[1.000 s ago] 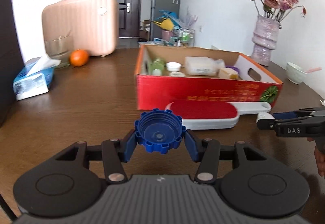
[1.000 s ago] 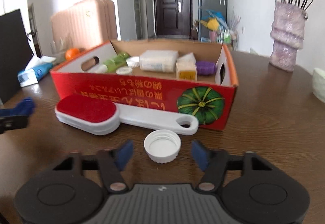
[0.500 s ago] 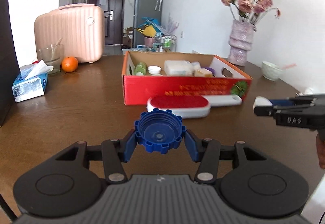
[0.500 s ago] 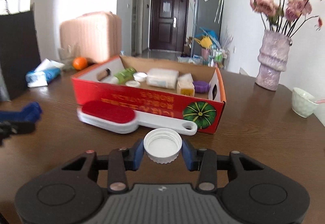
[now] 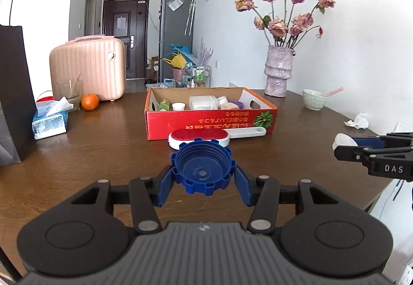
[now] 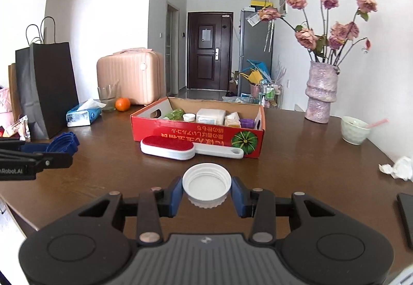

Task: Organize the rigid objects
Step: 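Lower the blue cap and white cap into the red box, opening both tools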

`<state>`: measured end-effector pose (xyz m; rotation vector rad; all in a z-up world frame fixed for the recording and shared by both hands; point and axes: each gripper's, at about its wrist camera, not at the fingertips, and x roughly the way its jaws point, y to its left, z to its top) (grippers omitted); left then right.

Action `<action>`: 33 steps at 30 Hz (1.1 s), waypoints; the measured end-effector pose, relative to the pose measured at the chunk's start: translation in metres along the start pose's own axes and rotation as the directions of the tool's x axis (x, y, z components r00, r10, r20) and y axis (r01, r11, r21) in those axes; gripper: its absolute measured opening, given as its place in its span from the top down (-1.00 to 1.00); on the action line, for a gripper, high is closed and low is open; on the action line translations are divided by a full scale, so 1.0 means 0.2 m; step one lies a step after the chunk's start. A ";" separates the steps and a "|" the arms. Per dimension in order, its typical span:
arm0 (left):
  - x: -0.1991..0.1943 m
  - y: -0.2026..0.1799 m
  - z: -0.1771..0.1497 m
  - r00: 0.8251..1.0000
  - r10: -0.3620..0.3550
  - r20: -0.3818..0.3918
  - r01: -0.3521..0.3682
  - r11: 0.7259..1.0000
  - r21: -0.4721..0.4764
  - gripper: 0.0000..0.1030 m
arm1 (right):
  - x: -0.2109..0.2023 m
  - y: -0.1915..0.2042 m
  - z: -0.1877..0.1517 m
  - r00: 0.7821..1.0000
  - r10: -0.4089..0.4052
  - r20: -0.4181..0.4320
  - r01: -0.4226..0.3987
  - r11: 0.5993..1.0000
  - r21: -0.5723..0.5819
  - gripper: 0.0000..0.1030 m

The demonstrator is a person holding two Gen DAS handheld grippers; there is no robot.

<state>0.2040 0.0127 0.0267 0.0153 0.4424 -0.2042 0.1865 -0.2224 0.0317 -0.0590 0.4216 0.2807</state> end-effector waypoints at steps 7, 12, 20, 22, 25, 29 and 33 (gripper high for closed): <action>-0.10 -0.06 -0.02 1.000 0.001 0.023 -0.001 1.000 0.007 0.00 | -0.11 -0.02 -0.06 1.000 0.005 0.009 -0.005 1.000 0.011 0.23; -0.07 -0.07 -0.01 1.000 0.012 0.012 -0.012 1.000 0.005 0.00 | -0.10 -0.05 -0.05 1.000 0.012 0.016 -0.013 1.000 0.023 0.23; 0.16 -0.03 0.07 1.000 -0.017 -0.020 0.016 1.000 -0.016 0.00 | 0.08 -0.11 0.00 1.000 0.014 0.001 -0.014 0.999 0.037 0.23; 0.28 -0.01 0.12 0.998 -0.034 -0.045 0.032 0.999 -0.042 0.00 | 0.16 -0.13 0.04 1.000 0.011 -0.001 -0.011 0.999 0.039 0.23; 0.46 0.02 0.22 0.998 -0.032 -0.046 0.030 0.999 -0.042 0.00 | 0.31 -0.16 0.13 1.000 0.014 0.012 -0.014 1.000 0.024 0.23; 0.76 0.04 0.41 0.998 -0.041 -0.038 0.041 0.999 -0.015 0.00 | 0.54 -0.22 0.31 0.999 0.020 0.029 -0.020 1.000 0.008 0.23; 1.13 0.04 0.59 0.994 -0.071 -0.081 0.072 0.997 0.003 0.00 | 0.87 -0.30 0.52 0.999 0.036 0.010 -0.036 0.999 -0.013 0.23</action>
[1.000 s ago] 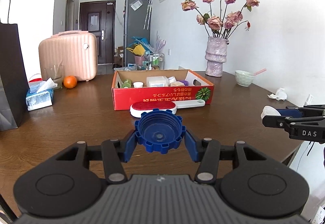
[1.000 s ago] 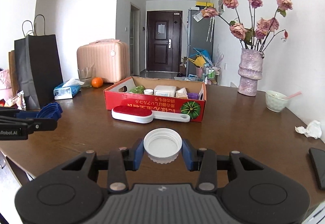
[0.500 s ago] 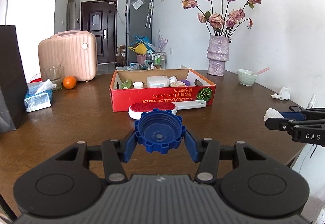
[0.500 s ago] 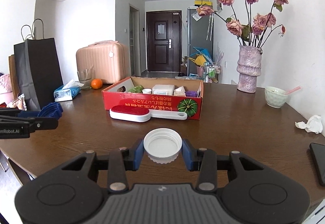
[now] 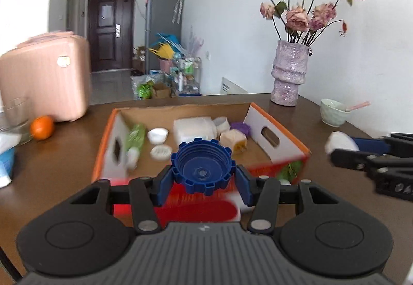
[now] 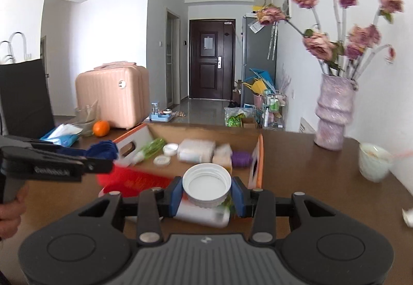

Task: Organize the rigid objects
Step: 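Lower the blue cap and white cap into the red box, opening both tools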

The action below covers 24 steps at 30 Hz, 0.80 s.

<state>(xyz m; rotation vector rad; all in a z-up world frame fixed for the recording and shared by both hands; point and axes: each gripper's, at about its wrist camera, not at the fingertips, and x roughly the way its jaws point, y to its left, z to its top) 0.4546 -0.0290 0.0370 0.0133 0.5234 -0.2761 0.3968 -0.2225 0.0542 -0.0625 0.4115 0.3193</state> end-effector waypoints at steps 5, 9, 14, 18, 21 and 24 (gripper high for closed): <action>0.46 0.08 0.18 0.993 -0.023 -0.118 0.022 1.000 -0.008 0.00 | 0.54 -0.13 0.14 0.991 -0.023 -0.131 0.023 1.000 0.004 0.23; 0.75 0.13 0.21 0.976 0.010 -0.219 -0.015 1.000 -0.018 -0.01 | 0.86 -0.16 0.15 0.973 -0.136 -0.184 0.119 0.988 -0.098 0.23; 0.84 0.17 0.20 0.974 -0.032 -0.226 0.029 0.999 -0.020 -0.24 | 1.00 -0.22 0.13 0.975 -0.132 -0.179 0.120 0.990 -0.074 0.04; 0.79 0.19 0.18 0.977 -0.036 -0.208 0.036 0.999 -0.001 -0.36 | 0.96 -0.25 0.14 0.982 -0.108 -0.152 0.103 0.994 -0.038 0.03; 0.73 0.21 0.20 0.980 -0.013 -0.198 0.015 1.000 0.007 -0.42 | 0.89 -0.26 0.19 0.985 -0.109 -0.131 0.105 0.994 -0.037 -0.02; 0.60 0.25 0.24 0.986 0.020 -0.163 -0.016 0.999 0.030 -0.53 | 0.74 -0.24 0.24 0.989 -0.102 -0.110 0.098 0.994 -0.043 -0.07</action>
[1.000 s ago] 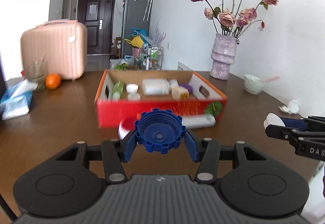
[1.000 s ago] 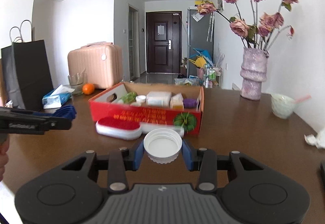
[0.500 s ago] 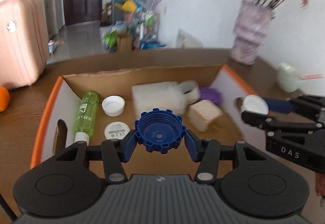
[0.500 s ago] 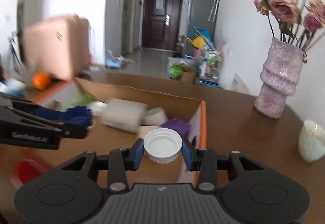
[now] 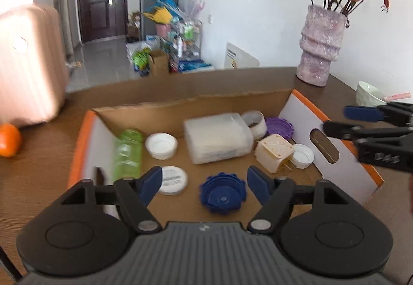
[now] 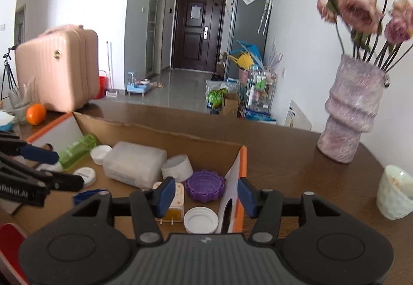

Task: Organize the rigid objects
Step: 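Lower the blue cap and white cap into the red box, opening both tools, then withdraw both tools from the box toward the lint brush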

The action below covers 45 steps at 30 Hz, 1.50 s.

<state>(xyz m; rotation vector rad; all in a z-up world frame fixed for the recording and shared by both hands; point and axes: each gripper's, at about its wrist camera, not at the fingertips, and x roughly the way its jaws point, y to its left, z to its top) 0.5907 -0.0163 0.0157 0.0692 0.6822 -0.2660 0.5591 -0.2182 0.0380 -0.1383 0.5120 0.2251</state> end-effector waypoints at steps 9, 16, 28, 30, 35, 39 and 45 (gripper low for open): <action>-0.72 0.10 -0.24 0.940 0.173 0.294 -0.195 0.979 0.050 -0.92 | -0.63 0.07 -0.06 0.988 -0.074 0.137 0.084 0.994 -0.074 -0.59; -1.11 0.07 -0.48 0.889 0.240 0.389 -0.258 0.966 -0.007 -0.97 | -1.00 0.12 -0.24 0.956 -0.078 0.283 0.064 0.996 0.061 -0.91; -1.50 -0.03 -0.74 0.876 0.239 0.420 -0.241 0.969 -0.048 -1.00 | -1.38 0.25 -0.44 0.958 -0.055 0.281 0.028 0.995 0.099 -0.92; -1.55 -0.04 -0.82 0.881 0.237 0.409 -0.234 0.970 -0.060 -1.00 | -1.44 0.28 -0.52 0.964 -0.063 0.260 0.033 0.993 0.116 -0.92; -1.70 -0.09 -1.15 0.901 0.208 0.381 -0.162 0.975 -0.150 -1.00 | -1.62 0.35 -0.83 0.960 -0.057 0.274 0.019 0.990 0.141 -0.93; -1.76 -0.15 -1.41 0.924 0.193 0.331 -0.142 0.975 -0.170 -1.00 | -1.73 0.40 -1.07 0.966 -0.063 0.249 0.021 0.986 0.166 -0.93; -1.75 -0.21 -1.58 0.946 0.200 0.256 -0.173 0.977 -0.124 -1.00 | -1.74 0.44 -1.30 0.984 -0.063 0.166 0.034 0.984 0.173 -0.93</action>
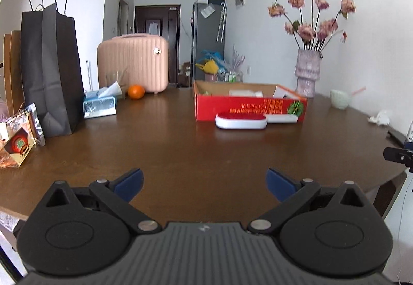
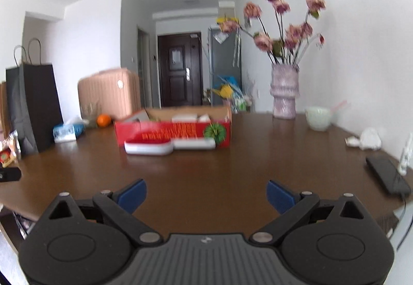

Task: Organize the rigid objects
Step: 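Withdraw both tools from the box toward the lint brush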

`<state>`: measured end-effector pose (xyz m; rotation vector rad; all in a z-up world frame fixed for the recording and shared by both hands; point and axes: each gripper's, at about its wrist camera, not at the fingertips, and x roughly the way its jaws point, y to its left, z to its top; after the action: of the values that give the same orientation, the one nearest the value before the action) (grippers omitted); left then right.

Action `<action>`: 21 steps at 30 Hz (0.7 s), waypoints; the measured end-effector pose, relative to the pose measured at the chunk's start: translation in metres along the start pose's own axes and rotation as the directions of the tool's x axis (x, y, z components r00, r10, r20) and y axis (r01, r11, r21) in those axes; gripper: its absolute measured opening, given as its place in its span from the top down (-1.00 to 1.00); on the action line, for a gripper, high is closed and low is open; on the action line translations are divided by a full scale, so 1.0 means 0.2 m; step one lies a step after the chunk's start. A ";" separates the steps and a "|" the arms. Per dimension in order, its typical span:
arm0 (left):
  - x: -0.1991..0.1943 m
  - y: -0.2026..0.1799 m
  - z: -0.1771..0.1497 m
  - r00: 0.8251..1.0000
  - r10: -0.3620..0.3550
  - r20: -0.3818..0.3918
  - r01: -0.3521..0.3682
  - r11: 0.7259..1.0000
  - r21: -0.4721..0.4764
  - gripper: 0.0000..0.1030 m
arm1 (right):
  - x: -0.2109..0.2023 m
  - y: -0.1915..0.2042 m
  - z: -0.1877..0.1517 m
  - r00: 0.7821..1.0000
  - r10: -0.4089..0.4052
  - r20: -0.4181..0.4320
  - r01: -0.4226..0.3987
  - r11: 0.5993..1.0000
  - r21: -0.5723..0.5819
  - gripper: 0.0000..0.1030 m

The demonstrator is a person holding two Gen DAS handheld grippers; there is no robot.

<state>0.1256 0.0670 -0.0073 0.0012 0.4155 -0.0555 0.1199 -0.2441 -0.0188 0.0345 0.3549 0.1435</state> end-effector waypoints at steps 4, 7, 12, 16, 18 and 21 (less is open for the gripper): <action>0.06 -0.03 0.04 1.000 -0.012 -0.010 0.012 1.000 0.001 -1.00 | 0.02 -0.02 0.02 1.000 -0.015 0.008 0.015 0.999 0.031 -0.93; 0.13 -0.04 0.08 0.999 -0.028 -0.024 0.028 1.000 -0.010 -1.00 | 0.06 -0.03 0.03 1.000 -0.010 0.006 0.010 0.999 0.035 -0.93; 0.32 -0.06 0.12 0.995 -0.062 -0.073 0.061 0.998 -0.012 -1.00 | 0.22 -0.05 0.06 0.998 -0.018 -0.053 0.019 1.000 0.020 -0.90; 0.49 -0.07 0.22 0.991 -0.108 -0.081 0.107 0.994 -0.015 -1.00 | 0.37 -0.10 0.15 0.995 0.006 -0.095 0.001 0.997 0.072 -0.90; 0.59 -0.06 0.30 0.987 -0.141 -0.080 0.140 0.990 -0.019 -1.00 | 0.48 -0.14 0.20 0.990 0.039 -0.137 -0.026 0.995 0.099 -0.89; 0.80 -0.04 0.42 0.977 -0.186 -0.100 0.183 0.982 -0.047 -1.00 | 0.67 -0.15 0.29 0.983 0.091 -0.162 -0.080 0.994 0.074 -0.48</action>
<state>0.3052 0.0501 0.0048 -0.0722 0.5199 -0.2316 0.2686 -0.2542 -0.0130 0.1048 0.5239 0.2200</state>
